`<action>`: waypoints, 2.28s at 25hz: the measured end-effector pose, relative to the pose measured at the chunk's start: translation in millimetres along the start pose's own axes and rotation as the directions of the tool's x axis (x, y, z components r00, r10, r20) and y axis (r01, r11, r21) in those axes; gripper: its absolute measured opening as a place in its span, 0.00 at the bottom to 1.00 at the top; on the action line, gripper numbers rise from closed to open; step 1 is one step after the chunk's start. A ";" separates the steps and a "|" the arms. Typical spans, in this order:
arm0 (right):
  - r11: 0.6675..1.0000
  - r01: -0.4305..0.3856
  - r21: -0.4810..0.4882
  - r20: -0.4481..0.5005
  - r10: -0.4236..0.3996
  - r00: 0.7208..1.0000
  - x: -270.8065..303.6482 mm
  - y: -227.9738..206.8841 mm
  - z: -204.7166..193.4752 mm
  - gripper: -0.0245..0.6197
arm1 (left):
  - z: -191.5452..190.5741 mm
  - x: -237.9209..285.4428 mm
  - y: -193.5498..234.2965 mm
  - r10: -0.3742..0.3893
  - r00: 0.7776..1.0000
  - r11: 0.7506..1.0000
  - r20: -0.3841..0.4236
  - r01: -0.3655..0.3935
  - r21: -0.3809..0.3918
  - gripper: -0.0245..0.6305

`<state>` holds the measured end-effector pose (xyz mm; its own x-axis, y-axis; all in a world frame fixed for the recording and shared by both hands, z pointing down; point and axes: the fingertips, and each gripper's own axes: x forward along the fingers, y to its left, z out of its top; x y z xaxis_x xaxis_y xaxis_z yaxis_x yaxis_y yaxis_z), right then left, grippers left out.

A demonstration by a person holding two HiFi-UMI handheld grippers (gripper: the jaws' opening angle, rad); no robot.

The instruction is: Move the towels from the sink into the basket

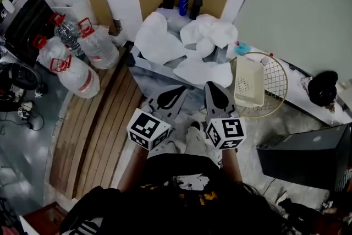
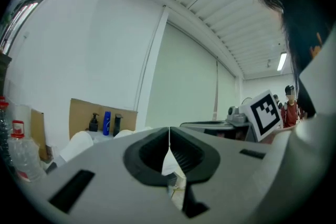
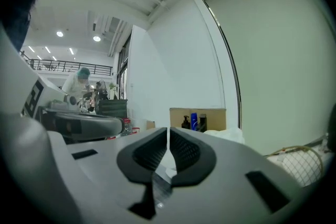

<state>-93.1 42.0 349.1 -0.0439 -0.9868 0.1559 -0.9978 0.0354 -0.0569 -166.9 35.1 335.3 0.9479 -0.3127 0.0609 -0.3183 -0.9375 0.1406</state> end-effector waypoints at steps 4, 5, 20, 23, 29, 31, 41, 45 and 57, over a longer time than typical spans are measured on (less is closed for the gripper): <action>1.000 0.002 0.022 0.012 -0.003 1.000 18.2 -27.4 4.4 0.05 | -4.8 14.0 10.9 0.000 1.000 1.000 -0.011 0.000 -0.011 0.05; 1.000 0.004 0.016 0.014 -0.004 1.000 24.4 -35.5 6.1 0.05 | -5.5 18.5 14.5 0.002 1.000 1.000 -0.013 -0.002 -0.011 0.05; 0.937 -0.178 -0.300 -0.177 0.129 0.976 183.3 -183.3 1.3 0.45 | 0.6 132.7 81.4 0.075 0.995 0.997 -0.058 -0.076 -0.004 0.05; 0.888 -0.258 -0.381 -0.262 0.164 0.951 226.9 -201.4 -17.6 0.53 | 1.5 149.6 93.9 0.106 0.992 0.994 -0.071 -0.106 0.002 0.05; 0.790 -0.410 -0.455 -0.493 0.160 0.855 309.4 -235.7 -85.6 0.60 | 1.9 176.6 124.9 0.179 0.980 0.984 -0.089 -0.179 0.009 0.05; 0.762 -0.459 -0.457 -0.561 0.154 0.813 329.1 -238.0 -111.5 0.63 | 1.0 178.3 135.4 0.217 0.971 0.976 -0.097 -0.217 0.008 0.05; 0.536 -0.564 -0.629 -0.710 -0.100 0.697 389.2 -270.2 -202.3 0.71 | -9.6 179.4 167.0 0.342 0.930 0.938 -0.138 -0.346 -0.008 0.05; 0.457 -0.549 -0.700 -0.681 -0.195 0.706 400.4 -286.1 -216.2 0.70 | -12.3 175.9 166.4 0.350 0.924 0.935 -0.152 -0.356 -0.009 0.05; 0.546 -0.407 -0.732 -0.585 -0.198 0.787 371.8 -279.1 -171.5 0.28 | -7.9 165.5 175.9 0.288 0.947 0.956 -0.144 -0.293 -0.012 0.05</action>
<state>160.4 -307.7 592.1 0.1333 -0.6909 0.7106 -0.5638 0.5368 0.6277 -66.1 -180.4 377.9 0.8036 -0.5445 0.2404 -0.5823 -0.8027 0.1286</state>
